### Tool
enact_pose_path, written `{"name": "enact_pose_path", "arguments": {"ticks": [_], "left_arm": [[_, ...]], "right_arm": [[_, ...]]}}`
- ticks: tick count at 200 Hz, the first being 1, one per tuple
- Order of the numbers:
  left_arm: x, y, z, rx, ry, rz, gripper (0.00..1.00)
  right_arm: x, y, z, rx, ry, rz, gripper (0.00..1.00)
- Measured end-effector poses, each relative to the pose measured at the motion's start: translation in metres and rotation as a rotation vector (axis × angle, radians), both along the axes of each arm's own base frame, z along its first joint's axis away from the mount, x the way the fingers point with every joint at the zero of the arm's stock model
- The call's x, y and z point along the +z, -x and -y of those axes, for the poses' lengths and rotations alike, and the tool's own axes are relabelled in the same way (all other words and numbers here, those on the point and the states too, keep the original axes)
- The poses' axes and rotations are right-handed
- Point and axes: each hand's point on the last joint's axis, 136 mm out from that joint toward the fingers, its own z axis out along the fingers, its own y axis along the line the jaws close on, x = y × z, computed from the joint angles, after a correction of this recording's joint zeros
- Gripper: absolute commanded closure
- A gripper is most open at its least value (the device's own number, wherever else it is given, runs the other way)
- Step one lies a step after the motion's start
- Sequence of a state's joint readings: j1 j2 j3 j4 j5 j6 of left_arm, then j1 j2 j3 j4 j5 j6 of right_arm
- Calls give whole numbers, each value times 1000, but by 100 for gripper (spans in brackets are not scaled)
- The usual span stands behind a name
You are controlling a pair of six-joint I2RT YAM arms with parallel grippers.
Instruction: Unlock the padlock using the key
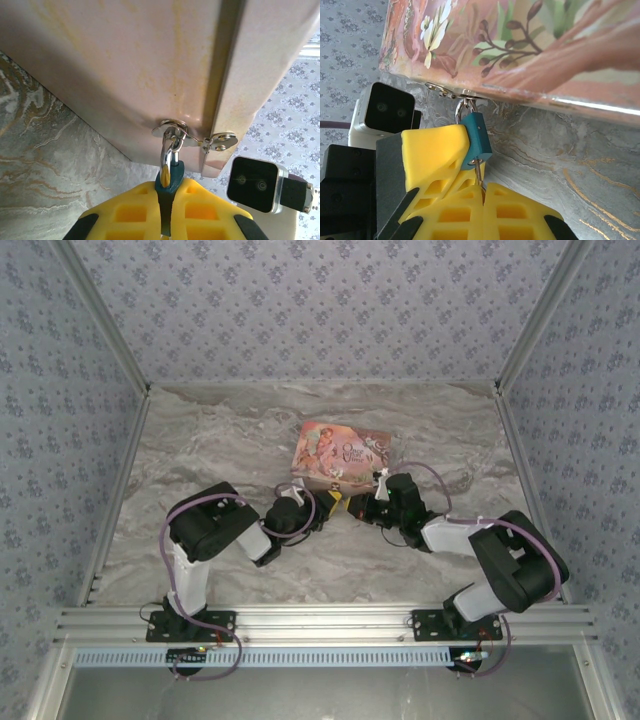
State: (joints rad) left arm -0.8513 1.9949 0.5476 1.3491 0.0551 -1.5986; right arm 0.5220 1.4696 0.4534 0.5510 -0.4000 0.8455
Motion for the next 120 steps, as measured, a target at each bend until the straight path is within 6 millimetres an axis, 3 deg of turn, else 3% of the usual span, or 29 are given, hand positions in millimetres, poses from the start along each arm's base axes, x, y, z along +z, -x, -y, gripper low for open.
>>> {"name": "enact_pose_path", "arguments": {"ticks": [120], "left_arm": [[-2,-5,-2,29,-9,0,100]], "right_arm": [[-4,-6,-7,39,8,50,100]]}}
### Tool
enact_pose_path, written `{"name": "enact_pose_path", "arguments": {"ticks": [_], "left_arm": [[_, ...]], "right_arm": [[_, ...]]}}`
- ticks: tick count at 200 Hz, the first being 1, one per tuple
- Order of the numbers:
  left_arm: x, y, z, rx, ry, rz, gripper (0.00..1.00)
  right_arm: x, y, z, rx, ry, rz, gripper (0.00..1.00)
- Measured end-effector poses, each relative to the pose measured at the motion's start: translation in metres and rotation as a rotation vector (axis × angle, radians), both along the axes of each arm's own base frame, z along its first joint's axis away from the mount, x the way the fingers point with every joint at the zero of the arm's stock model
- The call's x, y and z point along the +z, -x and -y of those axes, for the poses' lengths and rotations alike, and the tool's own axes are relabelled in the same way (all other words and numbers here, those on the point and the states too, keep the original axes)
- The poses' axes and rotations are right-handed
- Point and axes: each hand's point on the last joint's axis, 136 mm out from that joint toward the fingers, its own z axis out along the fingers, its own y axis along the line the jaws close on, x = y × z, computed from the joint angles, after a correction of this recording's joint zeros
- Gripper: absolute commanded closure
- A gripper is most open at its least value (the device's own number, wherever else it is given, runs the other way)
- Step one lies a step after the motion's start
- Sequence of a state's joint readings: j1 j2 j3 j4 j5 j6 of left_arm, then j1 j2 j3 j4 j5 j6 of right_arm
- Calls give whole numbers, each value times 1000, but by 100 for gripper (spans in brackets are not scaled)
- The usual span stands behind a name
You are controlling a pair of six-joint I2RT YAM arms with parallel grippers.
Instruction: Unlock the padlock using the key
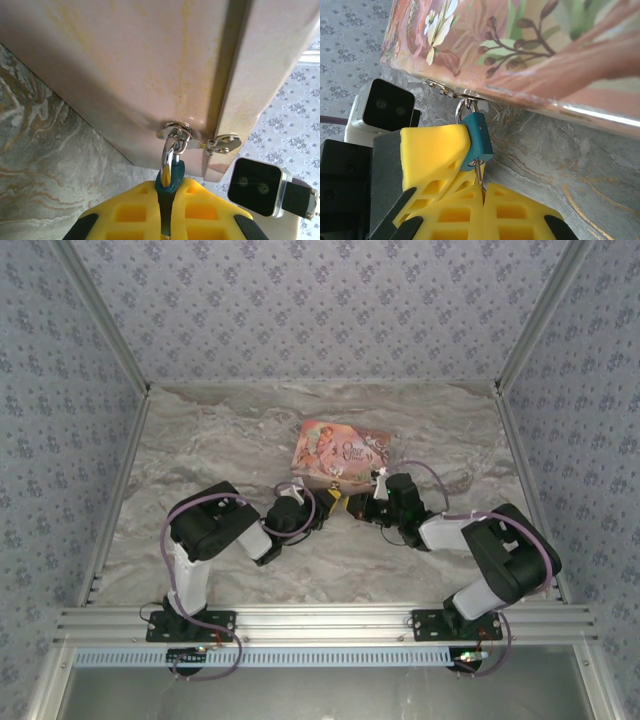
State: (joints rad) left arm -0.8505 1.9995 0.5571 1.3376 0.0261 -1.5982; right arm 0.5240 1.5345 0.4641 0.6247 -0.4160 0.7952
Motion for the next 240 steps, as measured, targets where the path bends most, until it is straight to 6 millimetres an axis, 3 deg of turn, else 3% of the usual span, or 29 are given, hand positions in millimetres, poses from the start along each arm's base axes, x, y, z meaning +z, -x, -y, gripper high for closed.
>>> {"name": "enact_pose_path", "arguments": {"ticks": [23,69,154,240], "left_arm": [[0,-4,-4,22,-3,1,100],[3,-3,0,4,8,6,100],[-1,-9,-6,49,-8,6,100],[3,-6,-3,25,11,14,100]], "right_arm": [[1,-4,-3,-1,6,4,100],[5,-10,10,-14,-10,-3,100],[-3,-14,-7,-15,33,21,100],[6,-16,2,-11,7,7,100]]}}
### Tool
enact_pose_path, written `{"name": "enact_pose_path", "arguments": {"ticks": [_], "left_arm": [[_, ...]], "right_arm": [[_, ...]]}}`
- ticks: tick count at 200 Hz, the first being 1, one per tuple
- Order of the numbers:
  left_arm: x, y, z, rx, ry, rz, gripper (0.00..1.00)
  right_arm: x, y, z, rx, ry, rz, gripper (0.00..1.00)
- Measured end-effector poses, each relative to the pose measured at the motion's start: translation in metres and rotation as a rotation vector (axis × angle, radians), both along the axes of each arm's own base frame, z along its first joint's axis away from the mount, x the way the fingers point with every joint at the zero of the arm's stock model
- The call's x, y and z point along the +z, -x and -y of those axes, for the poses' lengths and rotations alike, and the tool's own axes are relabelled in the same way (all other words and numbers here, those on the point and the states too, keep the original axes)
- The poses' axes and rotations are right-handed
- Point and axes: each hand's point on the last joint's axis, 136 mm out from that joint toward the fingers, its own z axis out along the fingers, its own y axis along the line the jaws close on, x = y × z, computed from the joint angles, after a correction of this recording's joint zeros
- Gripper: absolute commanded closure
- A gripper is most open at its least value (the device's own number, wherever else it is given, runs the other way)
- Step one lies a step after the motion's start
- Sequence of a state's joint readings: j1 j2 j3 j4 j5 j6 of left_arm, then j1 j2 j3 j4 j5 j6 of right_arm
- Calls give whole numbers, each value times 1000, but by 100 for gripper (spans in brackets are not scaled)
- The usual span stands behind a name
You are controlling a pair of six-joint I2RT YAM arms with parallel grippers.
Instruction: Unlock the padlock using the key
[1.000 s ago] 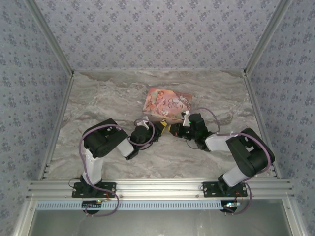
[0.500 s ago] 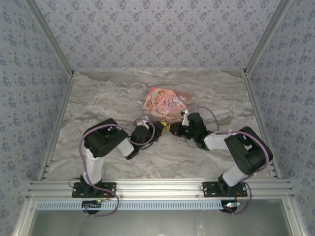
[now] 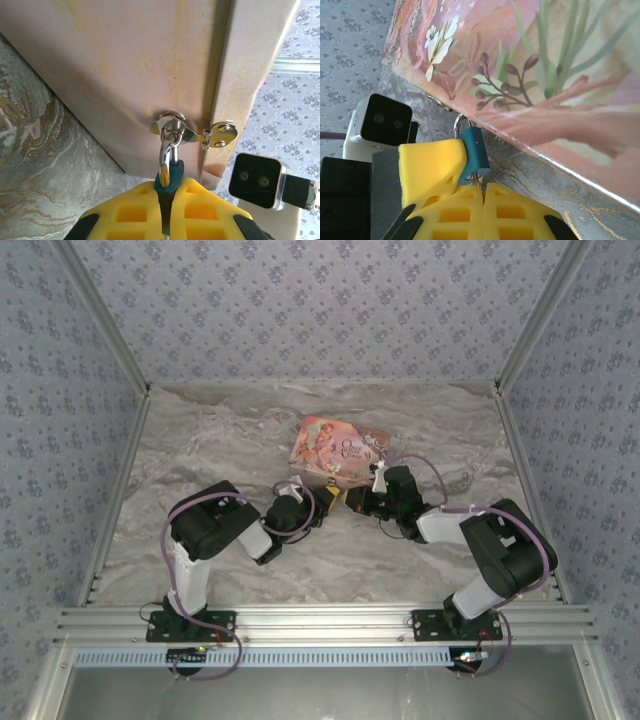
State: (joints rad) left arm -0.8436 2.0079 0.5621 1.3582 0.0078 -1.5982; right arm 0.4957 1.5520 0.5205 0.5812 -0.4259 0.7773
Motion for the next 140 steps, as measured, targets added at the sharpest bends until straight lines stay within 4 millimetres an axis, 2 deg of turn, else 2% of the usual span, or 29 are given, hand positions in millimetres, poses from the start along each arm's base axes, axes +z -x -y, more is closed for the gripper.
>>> {"name": "enact_pose_path", "arguments": {"ticks": [30,85,140], "left_arm": [[-2,2,1,-9,0,-1,100],[-3,-5,-4,39,-9,2,100],[-3,-6,-6,49,-6,2,100]], "right_arm": [[-3,3,-2,7,7,-8,100],[-3,-7,-12,6,2,-16,100],[-3,-9,-12,0,1,-17,100]]}}
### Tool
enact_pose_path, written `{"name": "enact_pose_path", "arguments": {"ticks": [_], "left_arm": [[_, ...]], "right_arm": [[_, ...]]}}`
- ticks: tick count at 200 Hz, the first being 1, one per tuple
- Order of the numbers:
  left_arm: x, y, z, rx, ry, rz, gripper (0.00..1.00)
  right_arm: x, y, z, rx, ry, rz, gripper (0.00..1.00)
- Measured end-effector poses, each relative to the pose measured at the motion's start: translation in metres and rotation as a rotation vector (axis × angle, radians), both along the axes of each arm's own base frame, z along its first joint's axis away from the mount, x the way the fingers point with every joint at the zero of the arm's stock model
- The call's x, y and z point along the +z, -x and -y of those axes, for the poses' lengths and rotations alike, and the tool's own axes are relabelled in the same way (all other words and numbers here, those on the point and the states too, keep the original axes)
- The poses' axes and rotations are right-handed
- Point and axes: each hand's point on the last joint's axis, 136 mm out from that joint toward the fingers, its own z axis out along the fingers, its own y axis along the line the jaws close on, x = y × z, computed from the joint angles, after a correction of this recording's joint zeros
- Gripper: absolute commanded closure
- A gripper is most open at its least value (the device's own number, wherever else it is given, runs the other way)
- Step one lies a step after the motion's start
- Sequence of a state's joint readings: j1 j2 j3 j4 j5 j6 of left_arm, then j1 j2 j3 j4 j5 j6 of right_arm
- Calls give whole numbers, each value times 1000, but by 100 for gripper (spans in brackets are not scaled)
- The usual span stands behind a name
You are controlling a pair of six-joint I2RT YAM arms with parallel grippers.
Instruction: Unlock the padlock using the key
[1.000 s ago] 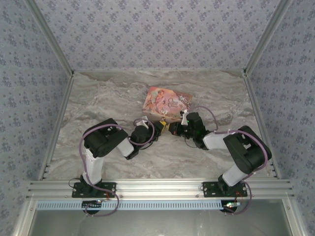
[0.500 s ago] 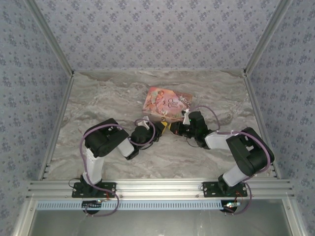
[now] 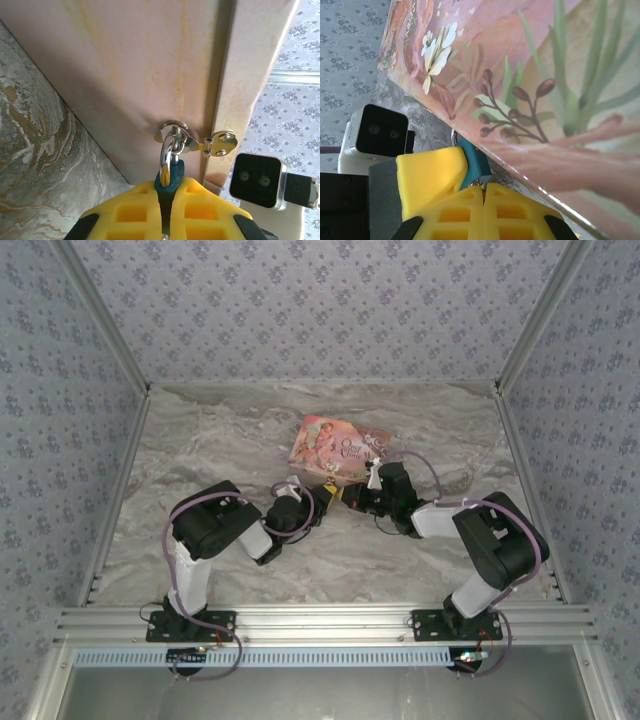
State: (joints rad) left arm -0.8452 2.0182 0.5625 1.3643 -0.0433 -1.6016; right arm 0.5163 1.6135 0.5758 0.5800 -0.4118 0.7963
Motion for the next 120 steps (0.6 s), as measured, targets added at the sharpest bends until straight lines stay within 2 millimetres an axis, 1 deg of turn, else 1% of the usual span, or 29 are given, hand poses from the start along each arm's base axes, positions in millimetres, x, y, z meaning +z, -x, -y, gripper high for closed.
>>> {"name": "enact_pose_path", "arguments": {"ticks": [7,20,29,66,82,103,120], "left_arm": [[0,0,0,0,2,-2,100],[0,1,1,-5,6,-6,100],[0,2,2,-15,11,-10,100],[0,13,12,-79,19,-20,100],[0,17,15,-100,19,-23,100],[-1,22,18,-126,21,-28,100],[0,25,21,-147,23,-30,100]], "right_arm": [[0,1,0,0,1,0,100],[0,2,2,-1,2,2,97],[0,5,4,-3,4,6,92],[-1,16,12,-6,4,19,81],[1,19,14,-6,2,28,73],[8,23,19,-4,-3,60,63],[19,22,23,-11,-3,109,55]]}}
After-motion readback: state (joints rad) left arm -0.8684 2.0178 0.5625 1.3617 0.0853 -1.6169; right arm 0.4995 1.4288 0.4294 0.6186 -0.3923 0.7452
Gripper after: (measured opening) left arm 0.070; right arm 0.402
